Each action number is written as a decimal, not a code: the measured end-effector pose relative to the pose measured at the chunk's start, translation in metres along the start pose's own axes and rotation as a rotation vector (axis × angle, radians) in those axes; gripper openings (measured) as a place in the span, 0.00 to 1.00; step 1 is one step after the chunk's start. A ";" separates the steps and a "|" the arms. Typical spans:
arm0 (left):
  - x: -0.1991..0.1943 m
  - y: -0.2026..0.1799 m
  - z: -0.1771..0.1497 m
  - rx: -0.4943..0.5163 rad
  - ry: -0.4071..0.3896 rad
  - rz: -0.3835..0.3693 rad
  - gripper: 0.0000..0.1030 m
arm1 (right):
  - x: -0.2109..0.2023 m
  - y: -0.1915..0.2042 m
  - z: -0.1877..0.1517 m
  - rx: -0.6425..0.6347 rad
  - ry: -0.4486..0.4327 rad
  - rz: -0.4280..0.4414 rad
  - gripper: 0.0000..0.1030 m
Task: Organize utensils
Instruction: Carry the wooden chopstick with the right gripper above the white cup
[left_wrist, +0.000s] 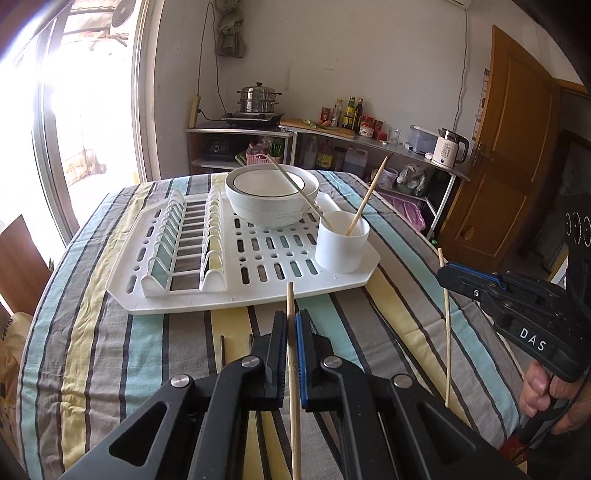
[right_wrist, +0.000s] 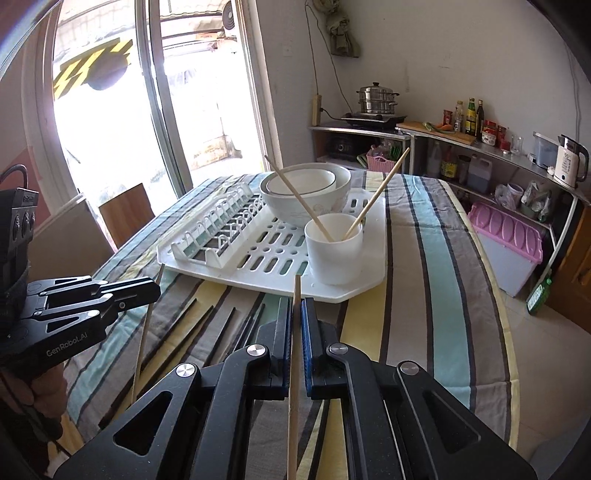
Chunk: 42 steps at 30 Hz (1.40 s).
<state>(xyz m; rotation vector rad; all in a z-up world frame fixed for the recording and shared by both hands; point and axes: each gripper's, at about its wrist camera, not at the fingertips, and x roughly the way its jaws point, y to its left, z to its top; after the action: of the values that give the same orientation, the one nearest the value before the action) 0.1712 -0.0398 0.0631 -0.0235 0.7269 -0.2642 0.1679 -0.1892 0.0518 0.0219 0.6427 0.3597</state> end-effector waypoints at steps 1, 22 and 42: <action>-0.004 0.001 0.003 0.000 -0.011 -0.001 0.05 | -0.004 0.000 0.002 0.002 -0.014 -0.001 0.05; -0.042 0.000 0.020 0.016 -0.099 -0.044 0.04 | -0.043 0.006 0.011 -0.003 -0.130 -0.002 0.05; -0.018 -0.018 0.114 0.050 -0.175 -0.137 0.04 | -0.034 -0.016 0.069 0.009 -0.198 -0.033 0.05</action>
<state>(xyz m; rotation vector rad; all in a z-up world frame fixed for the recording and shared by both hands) 0.2298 -0.0613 0.1623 -0.0482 0.5446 -0.4064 0.1885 -0.2095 0.1251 0.0549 0.4486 0.3177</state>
